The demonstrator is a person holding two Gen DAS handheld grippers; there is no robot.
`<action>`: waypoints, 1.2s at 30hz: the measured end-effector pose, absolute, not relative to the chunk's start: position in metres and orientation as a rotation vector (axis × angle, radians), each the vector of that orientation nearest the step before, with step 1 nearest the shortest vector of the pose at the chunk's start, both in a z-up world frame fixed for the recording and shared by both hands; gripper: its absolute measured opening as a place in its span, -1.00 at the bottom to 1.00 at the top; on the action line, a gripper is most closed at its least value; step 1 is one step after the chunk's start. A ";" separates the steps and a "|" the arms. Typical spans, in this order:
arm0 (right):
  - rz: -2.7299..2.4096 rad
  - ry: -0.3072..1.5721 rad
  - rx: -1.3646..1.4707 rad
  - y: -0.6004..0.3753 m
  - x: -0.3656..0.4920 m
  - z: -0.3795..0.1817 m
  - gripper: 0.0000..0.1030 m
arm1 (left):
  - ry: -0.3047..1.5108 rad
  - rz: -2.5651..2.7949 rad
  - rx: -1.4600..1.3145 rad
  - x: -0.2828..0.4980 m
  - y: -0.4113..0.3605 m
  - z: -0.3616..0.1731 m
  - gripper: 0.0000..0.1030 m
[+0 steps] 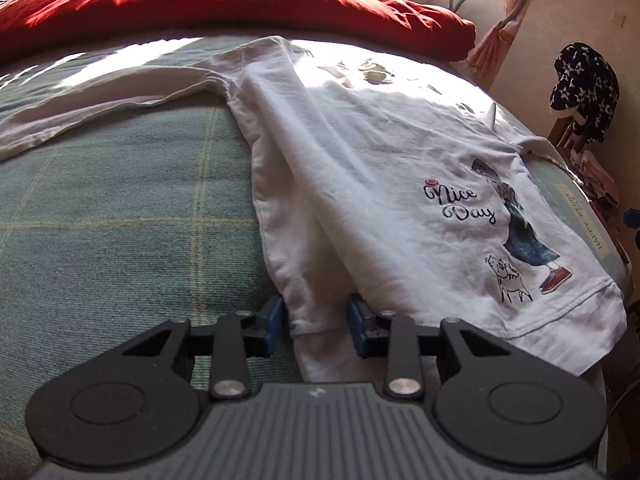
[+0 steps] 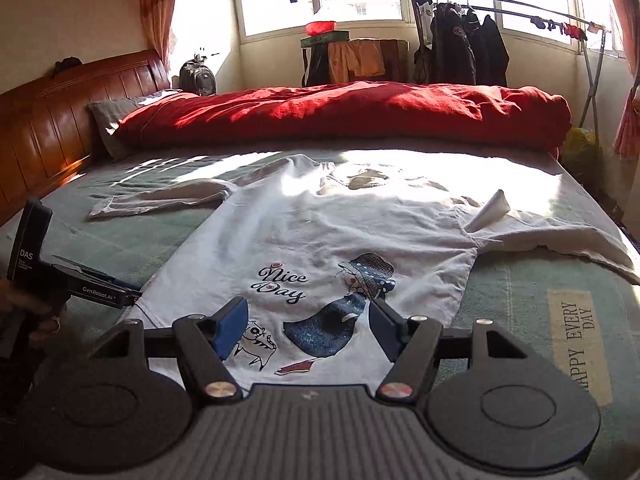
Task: Fold clothes
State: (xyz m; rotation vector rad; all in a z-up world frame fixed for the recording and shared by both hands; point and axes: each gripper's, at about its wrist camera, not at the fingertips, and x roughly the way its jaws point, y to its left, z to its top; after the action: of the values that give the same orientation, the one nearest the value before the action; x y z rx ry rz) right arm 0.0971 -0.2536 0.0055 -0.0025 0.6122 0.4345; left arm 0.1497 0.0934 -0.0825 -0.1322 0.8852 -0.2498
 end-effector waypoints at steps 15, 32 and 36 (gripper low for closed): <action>0.364 0.642 0.070 -0.271 0.109 -0.013 0.43 | 0.731 -0.166 -0.161 0.099 0.149 -0.009 -0.90; 0.331 0.682 0.076 -0.275 0.118 -0.020 0.54 | 0.730 -0.134 -0.272 0.126 0.184 -0.006 -0.11; 0.320 0.698 0.075 -0.276 0.124 -0.022 0.70 | 0.715 -0.161 -0.299 0.150 0.185 0.004 0.15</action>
State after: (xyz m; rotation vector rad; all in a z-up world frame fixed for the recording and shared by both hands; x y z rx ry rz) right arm 0.1241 -0.2758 -0.0219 0.0751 0.6984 0.3198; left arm 0.1498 0.1854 0.0039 -0.2990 0.7151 -0.1609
